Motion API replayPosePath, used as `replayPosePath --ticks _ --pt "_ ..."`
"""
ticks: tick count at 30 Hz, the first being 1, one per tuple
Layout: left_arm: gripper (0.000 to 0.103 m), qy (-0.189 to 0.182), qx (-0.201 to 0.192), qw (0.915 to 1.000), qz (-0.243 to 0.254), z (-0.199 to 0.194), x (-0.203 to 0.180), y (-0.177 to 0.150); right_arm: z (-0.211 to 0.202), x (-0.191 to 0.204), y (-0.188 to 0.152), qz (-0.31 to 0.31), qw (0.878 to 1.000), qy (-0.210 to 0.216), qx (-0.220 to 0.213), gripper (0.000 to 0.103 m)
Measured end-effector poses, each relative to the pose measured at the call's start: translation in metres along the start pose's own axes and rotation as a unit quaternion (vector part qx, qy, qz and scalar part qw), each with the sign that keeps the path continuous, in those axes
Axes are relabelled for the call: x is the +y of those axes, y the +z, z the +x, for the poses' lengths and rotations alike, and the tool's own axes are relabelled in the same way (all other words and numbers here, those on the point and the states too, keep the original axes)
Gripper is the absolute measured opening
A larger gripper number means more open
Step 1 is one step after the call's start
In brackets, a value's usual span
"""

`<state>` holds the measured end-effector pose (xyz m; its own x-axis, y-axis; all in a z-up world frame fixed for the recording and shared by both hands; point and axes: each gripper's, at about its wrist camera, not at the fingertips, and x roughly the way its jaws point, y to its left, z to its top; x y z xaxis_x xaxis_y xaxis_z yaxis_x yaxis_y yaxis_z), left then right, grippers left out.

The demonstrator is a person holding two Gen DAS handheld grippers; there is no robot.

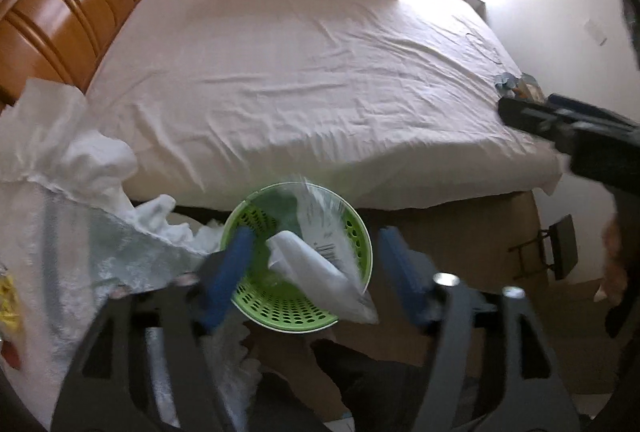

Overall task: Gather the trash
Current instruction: 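Carry the snack bag with the left tool to the green wastebasket and release, then grasp the clear plastic bag with the left tool while the right tool grasps the blue-white wrapper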

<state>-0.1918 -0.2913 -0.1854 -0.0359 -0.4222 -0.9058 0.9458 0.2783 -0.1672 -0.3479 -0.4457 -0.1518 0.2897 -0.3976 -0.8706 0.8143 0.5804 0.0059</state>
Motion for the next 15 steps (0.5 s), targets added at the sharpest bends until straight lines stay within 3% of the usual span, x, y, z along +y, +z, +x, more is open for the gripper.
replayPosePath --ticks 4,9,12,15 --pt "0.086 0.009 -0.015 0.9998 -0.005 -0.008 -0.002 0.005 -0.003 0.001 0.009 -0.01 1.0 0.011 -0.007 0.101" --pt "0.093 0.042 -0.069 0.9966 -0.019 -0.045 0.012 0.012 -0.011 0.021 0.018 -0.024 0.999 0.032 -0.02 0.101" --pt "0.095 0.07 -0.113 0.9903 -0.041 -0.086 0.029 0.009 -0.025 0.039 0.027 -0.039 0.997 0.05 -0.038 0.101" --pt "0.095 0.097 -0.162 0.9787 -0.08 -0.137 0.054 -0.002 -0.048 0.066 0.037 -0.06 0.993 0.078 -0.068 0.101"
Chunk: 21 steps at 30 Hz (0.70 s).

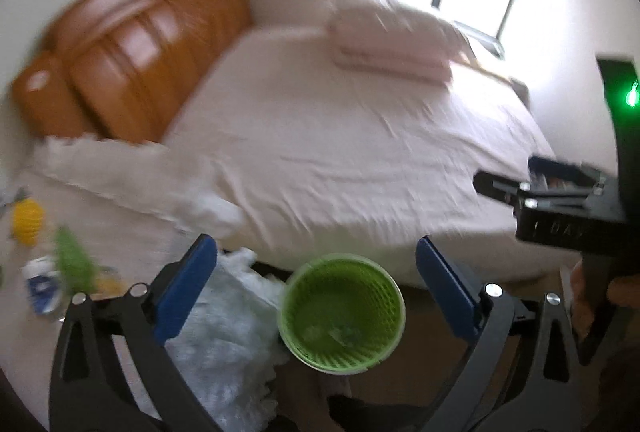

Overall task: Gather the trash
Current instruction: 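Grasp the clear plastic bag with the left tool while the right tool grasps the blue-white wrapper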

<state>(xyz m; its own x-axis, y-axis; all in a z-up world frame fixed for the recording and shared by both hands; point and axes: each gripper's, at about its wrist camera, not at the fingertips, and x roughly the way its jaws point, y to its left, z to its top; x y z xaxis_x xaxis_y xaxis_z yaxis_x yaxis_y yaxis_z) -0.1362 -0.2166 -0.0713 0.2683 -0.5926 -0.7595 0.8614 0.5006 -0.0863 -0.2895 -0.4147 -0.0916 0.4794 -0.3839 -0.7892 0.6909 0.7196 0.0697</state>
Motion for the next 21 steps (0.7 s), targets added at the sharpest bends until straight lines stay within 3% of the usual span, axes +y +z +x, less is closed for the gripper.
replayPosePath --ticks 3,8,15,21 --pt "0.095 0.031 -0.038 0.9981 -0.036 -0.04 0.032 0.001 -0.015 0.033 0.013 -0.025 0.999 0.03 -0.028 0.101" --pt "0.095 0.112 -0.075 0.9848 -0.11 -0.097 0.098 -0.019 -0.032 0.096 0.027 -0.066 0.992 0.089 -0.06 0.101" --pt "0.095 0.199 -0.066 0.9591 -0.19 -0.141 0.169 -0.067 -0.036 0.184 0.024 -0.12 0.976 0.17 -0.061 0.101" --pt "0.095 0.223 -0.049 0.9437 -0.239 -0.152 0.211 -0.108 -0.039 0.239 0.007 -0.17 0.964 0.199 -0.049 0.101"
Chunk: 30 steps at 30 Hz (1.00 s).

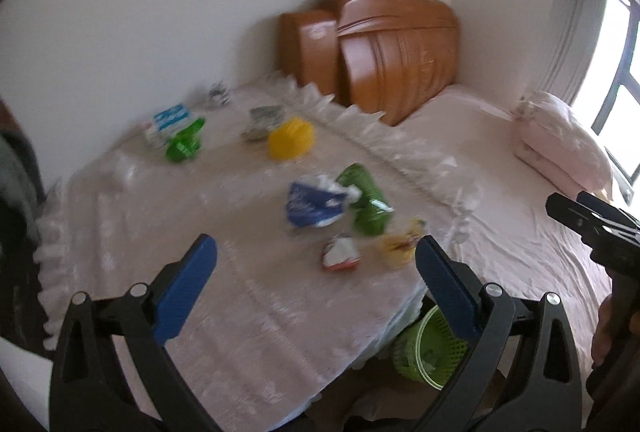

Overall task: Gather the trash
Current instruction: 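Grasp the clear plastic bag with the left tool while the right tool grasps the blue-white wrapper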

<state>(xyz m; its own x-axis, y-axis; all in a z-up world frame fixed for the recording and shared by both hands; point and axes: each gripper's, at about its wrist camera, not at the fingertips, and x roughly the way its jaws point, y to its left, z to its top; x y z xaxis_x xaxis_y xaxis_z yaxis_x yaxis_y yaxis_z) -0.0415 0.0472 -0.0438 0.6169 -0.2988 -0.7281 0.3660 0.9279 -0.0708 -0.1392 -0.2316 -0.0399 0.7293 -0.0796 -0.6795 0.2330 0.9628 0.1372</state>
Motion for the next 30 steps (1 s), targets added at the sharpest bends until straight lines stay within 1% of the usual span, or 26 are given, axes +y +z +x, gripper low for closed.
replayPosePath --ticks 2,4,8,11,13,15,16,18,20,22,23,26,29,30 --pt "0.095 0.005 0.001 1.0 -0.004 -0.002 0.01 -0.005 0.004 0.012 0.0 -0.01 1.0 0.004 0.005 0.101" --pt "0.095 0.009 0.001 0.9999 -0.004 -0.004 0.014 -0.009 0.007 0.015 -0.003 -0.012 1.0 0.009 0.01 0.101" --pt "0.095 0.009 0.002 0.9999 -0.011 -0.006 0.025 -0.013 0.026 0.027 -0.005 -0.025 0.999 0.03 0.035 0.101" --pt "0.095 0.012 0.007 0.9997 -0.018 -0.003 0.038 -0.014 0.049 0.048 -0.001 -0.055 0.996 0.042 0.051 0.101" --pt "0.095 0.016 0.012 0.9996 -0.02 -0.001 0.047 -0.016 0.073 0.072 0.005 -0.09 0.993 0.054 0.061 0.101" --pt "0.095 0.023 0.018 0.9992 -0.027 0.003 0.061 -0.017 0.096 0.096 0.01 -0.122 0.988 0.057 0.07 0.101" --pt "0.095 0.027 0.02 0.999 -0.031 0.004 0.068 -0.018 0.112 0.113 0.012 -0.148 0.985 0.057 0.073 0.101" --pt "0.095 0.034 0.024 0.9983 -0.041 0.008 0.084 -0.018 0.137 0.135 0.012 -0.189 0.978 0.044 0.079 0.101" --pt "0.095 0.044 0.024 0.9976 -0.047 0.009 0.098 -0.017 0.171 0.164 0.008 -0.241 0.966 0.015 0.09 0.101" --pt "0.095 0.054 0.022 0.9967 -0.055 0.01 0.11 -0.017 0.19 0.18 0.005 -0.276 0.956 -0.004 0.098 0.101" --pt "0.095 0.06 0.022 0.9961 -0.062 0.011 0.118 -0.016 0.207 0.194 0.0 -0.305 0.947 -0.018 0.102 0.101" --pt "0.095 0.073 0.022 0.9935 -0.084 0.014 0.139 -0.015 0.233 0.208 -0.007 -0.342 0.932 -0.038 0.112 0.101" --pt "0.095 0.085 0.024 0.9906 -0.105 0.02 0.158 -0.013 0.238 0.208 -0.005 -0.335 0.935 -0.022 0.113 0.1" --pt "0.095 0.09 0.026 0.9888 -0.116 0.024 0.168 -0.011 0.242 0.208 -0.004 -0.33 0.936 -0.022 0.12 0.096"
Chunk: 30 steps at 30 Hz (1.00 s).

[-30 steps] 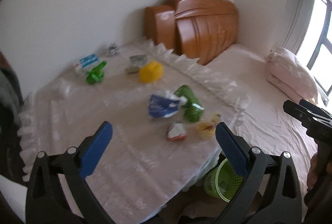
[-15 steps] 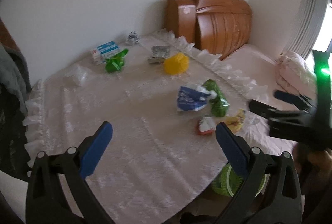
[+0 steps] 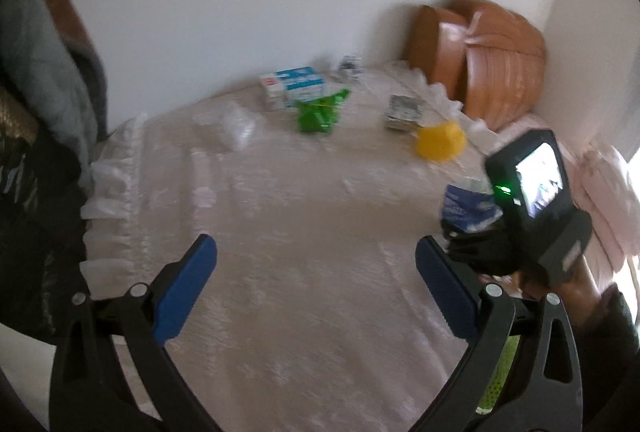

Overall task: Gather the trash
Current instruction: 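Grasp the clear plastic bag with the left tool while the right tool grasps the blue-white wrapper, then carry both items to the wastebasket and release them from both tools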

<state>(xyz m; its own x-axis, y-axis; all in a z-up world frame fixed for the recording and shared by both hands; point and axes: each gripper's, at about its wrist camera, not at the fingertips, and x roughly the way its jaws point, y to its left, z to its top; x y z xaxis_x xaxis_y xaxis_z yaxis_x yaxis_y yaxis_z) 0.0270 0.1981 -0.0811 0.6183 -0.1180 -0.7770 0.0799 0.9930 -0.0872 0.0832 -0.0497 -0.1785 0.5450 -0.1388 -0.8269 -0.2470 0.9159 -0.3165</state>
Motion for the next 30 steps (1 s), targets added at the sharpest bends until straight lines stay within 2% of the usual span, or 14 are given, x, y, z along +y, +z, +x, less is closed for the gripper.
replayPosePath --ticks 1,2,4,6,8,11,15,20,23,24,27,30 --pt "0.095 0.003 0.002 1.0 -0.007 0.004 0.005 0.003 0.003 -0.001 0.001 0.005 1.0 0.015 0.006 0.084" --pt "0.095 0.005 0.005 0.9999 -0.015 0.01 0.011 0.008 0.005 -0.001 0.003 0.01 1.0 0.027 0.01 0.08" --pt "0.095 0.013 0.007 0.9996 -0.024 0.02 0.021 0.015 0.01 -0.004 0.004 0.036 0.996 0.073 0.029 0.06" --pt "0.095 0.027 0.005 0.9992 -0.029 0.036 0.03 0.027 0.013 -0.002 0.004 0.045 0.994 0.087 0.039 0.046" --pt "0.095 0.04 0.002 0.9988 -0.03 0.053 0.038 0.039 0.015 -0.002 0.003 0.059 0.992 0.1 0.045 0.039" --pt "0.095 0.059 0.003 0.9976 -0.037 0.088 0.049 0.063 0.013 -0.006 0.003 0.089 0.986 0.134 0.049 0.021" --pt "0.095 0.069 0.021 0.996 -0.053 0.148 0.067 0.097 0.002 -0.019 0.007 0.129 0.978 0.159 0.034 0.021" --pt "0.086 0.067 0.059 0.9945 -0.056 0.212 0.074 0.118 -0.013 -0.042 0.01 0.194 0.962 0.192 0.011 0.02" --pt "0.074 0.066 0.088 0.9928 -0.046 0.244 0.073 0.121 -0.015 -0.051 0.009 0.212 0.956 0.201 0.008 0.019" --pt "0.066 0.072 0.092 0.9922 -0.044 0.249 0.073 0.121 -0.016 -0.054 0.008 0.219 0.954 0.203 0.007 0.019" --pt "0.043 0.079 0.085 0.9923 -0.043 0.251 0.076 0.121 -0.017 -0.062 0.005 0.235 0.95 0.205 0.007 0.018" --pt "0.031 0.062 0.082 0.9932 -0.054 0.246 0.082 0.122 -0.019 -0.067 0.003 0.255 0.943 0.212 0.004 0.018"
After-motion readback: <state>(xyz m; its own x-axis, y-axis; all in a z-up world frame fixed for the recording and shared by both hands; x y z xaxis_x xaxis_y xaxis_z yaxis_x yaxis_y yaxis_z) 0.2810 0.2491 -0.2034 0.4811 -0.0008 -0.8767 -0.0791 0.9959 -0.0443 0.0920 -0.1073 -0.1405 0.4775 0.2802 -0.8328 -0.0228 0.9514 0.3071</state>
